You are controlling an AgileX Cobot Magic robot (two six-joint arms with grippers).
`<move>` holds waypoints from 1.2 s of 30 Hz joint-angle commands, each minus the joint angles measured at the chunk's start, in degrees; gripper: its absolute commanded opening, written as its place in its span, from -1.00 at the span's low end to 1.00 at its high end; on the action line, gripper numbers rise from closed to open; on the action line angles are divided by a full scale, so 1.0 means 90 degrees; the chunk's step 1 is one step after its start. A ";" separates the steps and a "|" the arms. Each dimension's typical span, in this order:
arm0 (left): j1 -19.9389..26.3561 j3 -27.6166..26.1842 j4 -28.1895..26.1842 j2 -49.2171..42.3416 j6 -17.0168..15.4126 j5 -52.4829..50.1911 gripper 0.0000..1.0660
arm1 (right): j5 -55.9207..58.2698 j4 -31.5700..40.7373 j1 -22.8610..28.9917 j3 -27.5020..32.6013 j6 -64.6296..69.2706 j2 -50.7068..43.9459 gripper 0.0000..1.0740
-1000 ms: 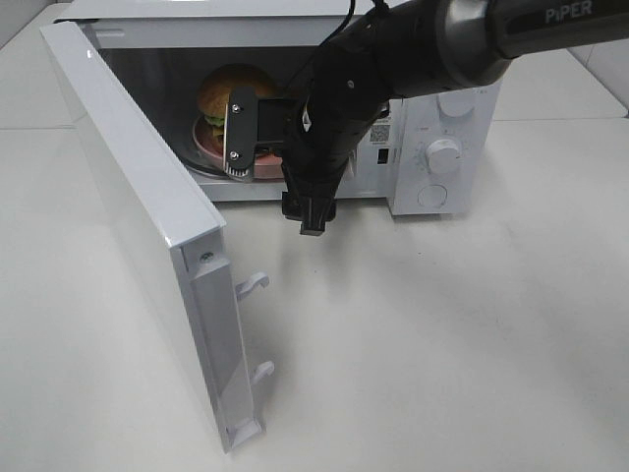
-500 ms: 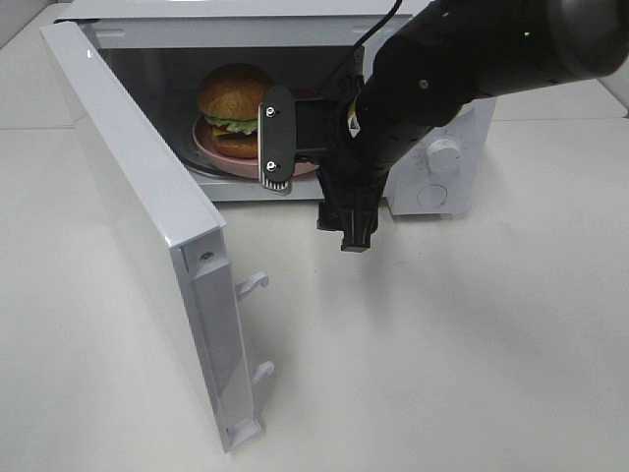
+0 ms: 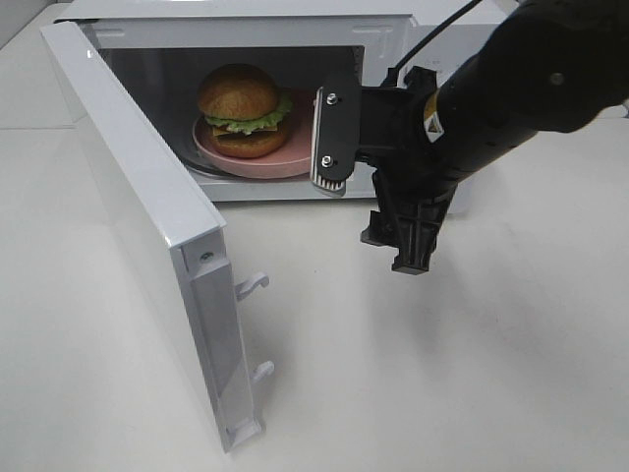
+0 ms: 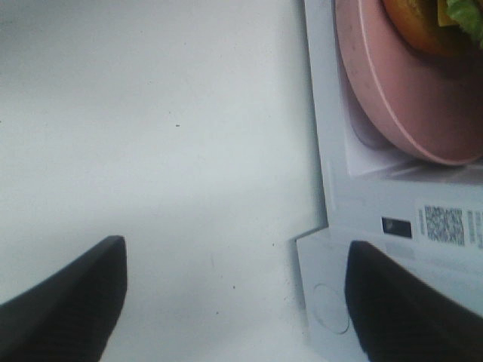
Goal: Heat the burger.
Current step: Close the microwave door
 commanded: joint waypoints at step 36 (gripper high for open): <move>0.0006 0.0013 -0.0006 -0.0089 -0.0025 0.0013 0.89 | 0.5201 0.1140 -0.0185 0.0700 0.3902 -0.4036 0.42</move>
